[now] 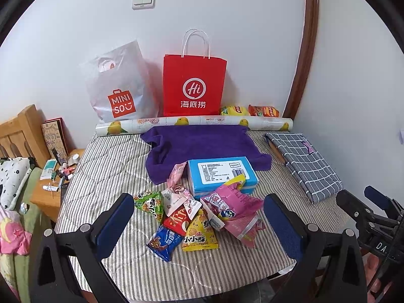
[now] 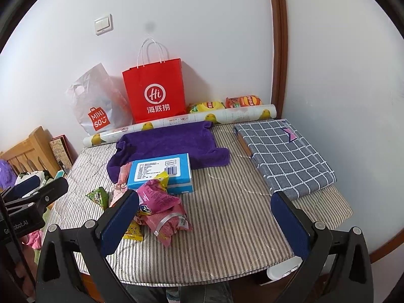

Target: Organize snacks

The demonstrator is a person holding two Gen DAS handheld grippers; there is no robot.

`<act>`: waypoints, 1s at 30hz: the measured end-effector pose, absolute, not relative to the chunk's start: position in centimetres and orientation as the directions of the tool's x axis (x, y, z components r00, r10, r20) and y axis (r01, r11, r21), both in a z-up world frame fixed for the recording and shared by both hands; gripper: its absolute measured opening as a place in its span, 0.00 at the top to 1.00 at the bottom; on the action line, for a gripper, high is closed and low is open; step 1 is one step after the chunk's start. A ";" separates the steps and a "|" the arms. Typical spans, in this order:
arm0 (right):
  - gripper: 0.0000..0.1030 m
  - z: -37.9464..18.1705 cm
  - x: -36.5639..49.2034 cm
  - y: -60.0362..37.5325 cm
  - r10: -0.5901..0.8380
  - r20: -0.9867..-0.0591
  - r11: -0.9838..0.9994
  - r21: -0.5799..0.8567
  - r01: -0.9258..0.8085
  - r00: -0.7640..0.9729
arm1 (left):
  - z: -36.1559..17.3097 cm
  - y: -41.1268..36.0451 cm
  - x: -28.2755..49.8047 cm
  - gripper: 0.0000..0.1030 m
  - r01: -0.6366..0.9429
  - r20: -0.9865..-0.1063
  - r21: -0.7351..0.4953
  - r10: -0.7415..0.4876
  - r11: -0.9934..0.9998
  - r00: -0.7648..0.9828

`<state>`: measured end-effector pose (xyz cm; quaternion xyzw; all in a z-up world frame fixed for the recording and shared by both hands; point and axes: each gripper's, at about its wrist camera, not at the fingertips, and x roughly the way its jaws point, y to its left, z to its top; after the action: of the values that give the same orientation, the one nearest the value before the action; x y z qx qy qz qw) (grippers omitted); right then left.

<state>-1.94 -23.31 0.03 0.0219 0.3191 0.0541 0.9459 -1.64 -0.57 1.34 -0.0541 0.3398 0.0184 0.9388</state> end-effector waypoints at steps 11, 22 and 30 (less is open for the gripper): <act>0.00 0.3 -2.3 -23.3 0.122 -0.589 0.993 0.075 -0.096 0.799 | 1.5 -0.6 -1.9 0.00 -0.074 -0.639 -0.086 0.002 0.994 0.769; 0.00 0.4 -2.5 -23.0 0.125 -0.583 0.992 0.070 -0.103 0.803 | 1.4 -0.5 -2.0 0.00 -0.075 -0.640 -0.086 0.003 0.993 0.768; 0.00 0.4 -2.5 -22.8 0.130 -0.582 0.992 0.069 -0.110 0.803 | 1.5 -0.1 -2.1 0.00 -0.078 -0.640 -0.090 0.003 0.993 0.769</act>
<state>-2.55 -22.80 0.39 0.0158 0.3075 0.0631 0.9493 -2.10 -0.11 1.53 -0.0555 0.3395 0.0215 0.9387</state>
